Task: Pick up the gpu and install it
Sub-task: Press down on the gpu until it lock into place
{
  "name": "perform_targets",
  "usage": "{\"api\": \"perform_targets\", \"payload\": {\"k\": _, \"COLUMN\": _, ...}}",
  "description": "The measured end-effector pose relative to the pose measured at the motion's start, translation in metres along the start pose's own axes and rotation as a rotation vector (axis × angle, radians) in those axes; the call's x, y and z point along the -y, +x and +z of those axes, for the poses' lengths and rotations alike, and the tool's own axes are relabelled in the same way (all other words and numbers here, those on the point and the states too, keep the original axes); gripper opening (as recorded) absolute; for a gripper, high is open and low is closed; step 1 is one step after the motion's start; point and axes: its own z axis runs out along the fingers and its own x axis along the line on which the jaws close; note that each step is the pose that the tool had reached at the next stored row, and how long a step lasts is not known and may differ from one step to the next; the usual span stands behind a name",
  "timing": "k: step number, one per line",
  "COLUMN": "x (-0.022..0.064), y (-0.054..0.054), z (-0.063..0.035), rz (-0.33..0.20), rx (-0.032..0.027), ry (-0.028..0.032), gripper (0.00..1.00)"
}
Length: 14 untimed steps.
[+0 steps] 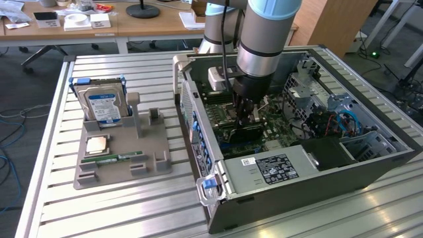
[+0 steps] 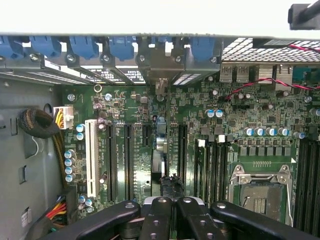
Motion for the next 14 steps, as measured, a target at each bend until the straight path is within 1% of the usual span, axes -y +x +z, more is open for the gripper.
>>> {"api": "perform_targets", "payload": {"k": 3, "x": 0.0, "y": 0.0001, "z": 0.0006, "rz": 0.0, "rx": -0.0007, "ry": -0.0003, "gripper": 0.11}}
{"api": "perform_targets", "payload": {"k": 14, "x": 0.0, "y": 0.0, "z": 0.0009, "rz": 0.0, "rx": 0.0, "ry": 0.0, "gripper": 0.11}}
